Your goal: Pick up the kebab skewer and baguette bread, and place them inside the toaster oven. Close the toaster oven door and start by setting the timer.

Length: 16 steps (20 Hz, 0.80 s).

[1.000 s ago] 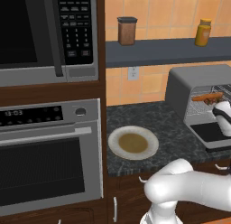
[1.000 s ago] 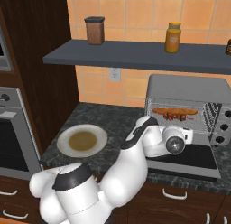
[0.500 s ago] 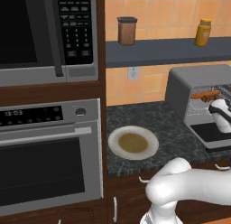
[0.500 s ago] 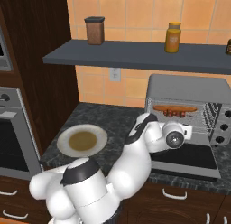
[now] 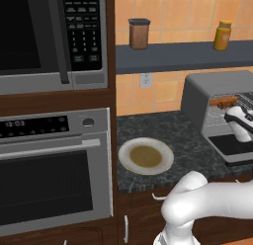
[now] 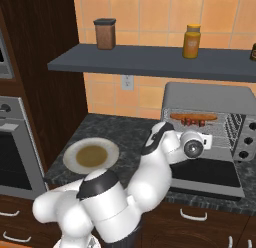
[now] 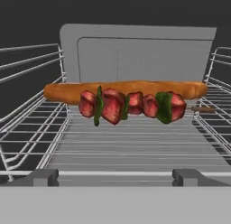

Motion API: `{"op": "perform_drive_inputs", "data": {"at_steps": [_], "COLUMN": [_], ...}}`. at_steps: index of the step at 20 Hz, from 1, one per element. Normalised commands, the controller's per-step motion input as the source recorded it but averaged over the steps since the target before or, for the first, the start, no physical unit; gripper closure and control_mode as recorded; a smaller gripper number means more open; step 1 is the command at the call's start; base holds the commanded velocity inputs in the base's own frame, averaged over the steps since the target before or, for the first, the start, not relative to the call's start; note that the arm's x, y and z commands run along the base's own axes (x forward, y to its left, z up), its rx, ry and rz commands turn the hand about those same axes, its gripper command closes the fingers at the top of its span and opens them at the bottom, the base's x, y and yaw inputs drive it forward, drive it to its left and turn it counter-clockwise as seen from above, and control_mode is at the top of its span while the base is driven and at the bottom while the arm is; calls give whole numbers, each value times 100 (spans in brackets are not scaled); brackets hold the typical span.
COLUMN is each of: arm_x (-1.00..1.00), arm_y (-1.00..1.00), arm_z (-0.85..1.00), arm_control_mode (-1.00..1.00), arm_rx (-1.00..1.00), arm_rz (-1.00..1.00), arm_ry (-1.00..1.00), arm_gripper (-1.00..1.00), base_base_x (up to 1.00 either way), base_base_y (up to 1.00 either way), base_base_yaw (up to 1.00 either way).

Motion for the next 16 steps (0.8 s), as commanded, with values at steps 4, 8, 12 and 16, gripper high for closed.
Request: {"op": "perform_drive_inputs", "data": {"at_steps": [4, 8, 12, 16], "arm_x": [24, 26, 27, 26], "arm_y": [0, 0, 0, 0], "arm_z": [0, 0, 0, 0], "arm_control_mode": [-100, -100, -100, -100], "arm_rx": [0, 0, 0, 0], "arm_rz": [0, 0, 0, 0], "arm_ry": [0, 0, 0, 0], "arm_gripper": [-100, -100, -100, -100], "base_base_x": [0, 0, 0, 0], "base_base_y": [0, 0, 0, 0], "base_base_yaw": [0, 0, 0, 0]}}
